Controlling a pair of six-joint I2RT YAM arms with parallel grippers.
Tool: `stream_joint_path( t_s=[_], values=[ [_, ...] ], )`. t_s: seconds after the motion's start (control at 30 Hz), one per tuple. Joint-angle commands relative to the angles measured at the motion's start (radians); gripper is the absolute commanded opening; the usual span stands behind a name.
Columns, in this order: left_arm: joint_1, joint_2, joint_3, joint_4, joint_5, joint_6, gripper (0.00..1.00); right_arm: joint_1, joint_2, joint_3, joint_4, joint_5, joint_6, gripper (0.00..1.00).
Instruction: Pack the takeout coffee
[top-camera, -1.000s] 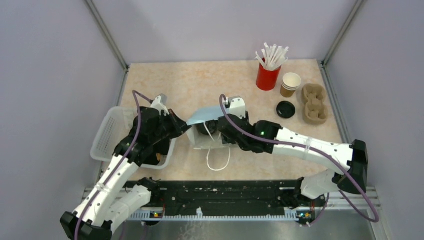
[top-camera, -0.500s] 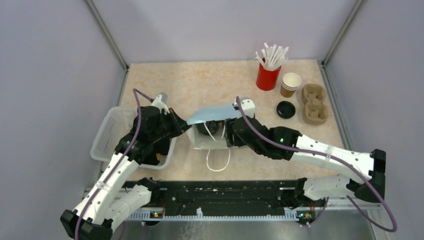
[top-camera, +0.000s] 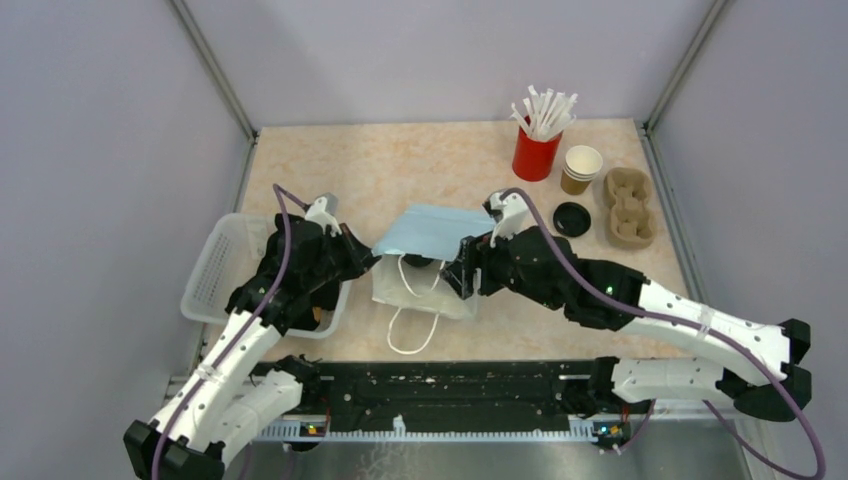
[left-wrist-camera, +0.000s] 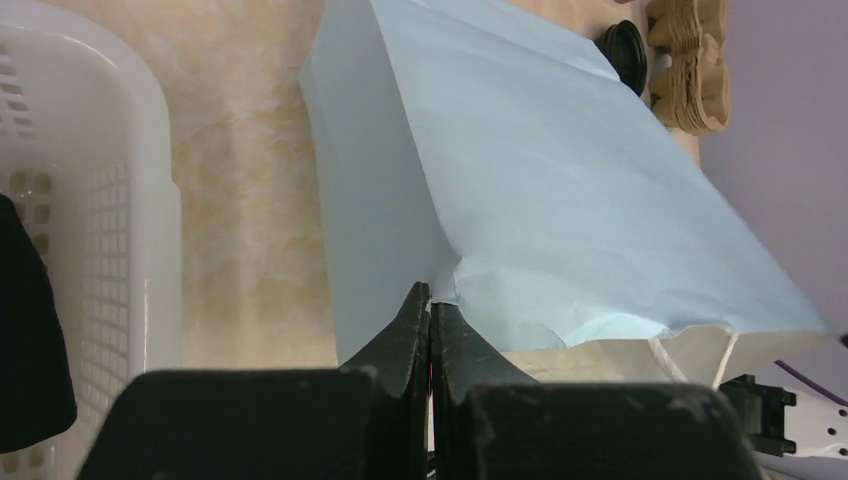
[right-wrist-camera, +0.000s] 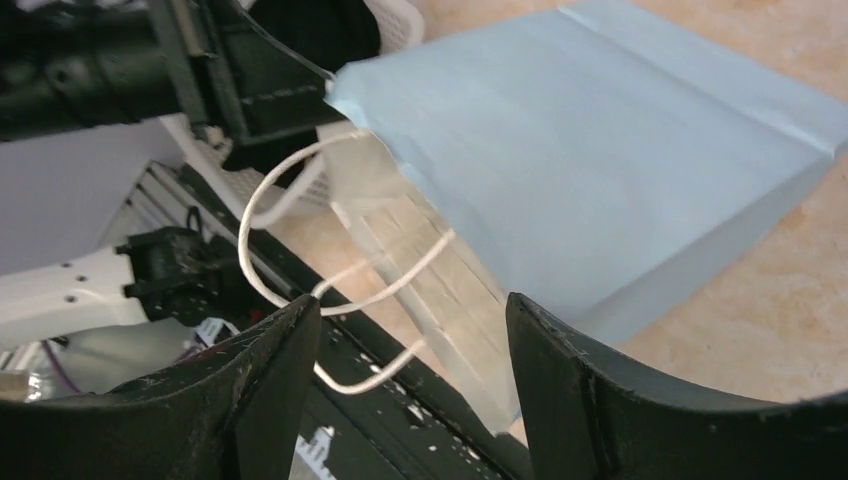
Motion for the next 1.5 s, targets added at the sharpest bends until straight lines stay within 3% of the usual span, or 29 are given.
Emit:
stream_joint_path(
  t_s=[0.0,0.23,0.3,0.53,0.77,0.97,1.17,1.3,1.47],
  values=[
    [-0.002,0.049,0.115,-0.114,-0.026,0.002,0.0,0.009,-0.011,0.132,0.015,-0.026,-0.012,0.69],
    [-0.002,0.211,0.383,-0.373,0.067,-0.051,0.0,-0.003,0.01,0.302,-0.179,0.185,0.058,0.78],
    [-0.002,0.264,0.473,-0.459,0.069,-0.052,0.0,-0.067,0.015,0.334,-0.243,0.189,0.1,0.79],
    [0.009,0.433,0.703,-0.679,0.098,-0.06,0.0,-0.369,0.032,0.335,-0.347,-0.131,0.131,0.79],
    [0.074,0.554,0.718,-0.66,0.238,-0.094,0.0,-0.49,0.198,0.461,-0.5,-0.293,0.059,0.81],
    [0.09,0.565,0.762,-0.641,0.223,-0.08,0.18,-0.673,0.312,0.581,-0.536,-0.404,-0.058,0.82],
    [0.093,0.567,0.839,-0.671,0.15,-0.02,0.53,-0.867,0.463,0.752,-0.547,-0.427,-0.171,0.82],
    [0.092,0.577,0.905,-0.709,0.094,0.047,0.71,-0.973,0.566,0.826,-0.502,-0.384,-0.192,0.82],
    [0.092,0.581,0.987,-0.738,0.048,0.118,0.82,-1.059,0.701,0.872,-0.362,-0.39,-0.218,0.78]
  ],
)
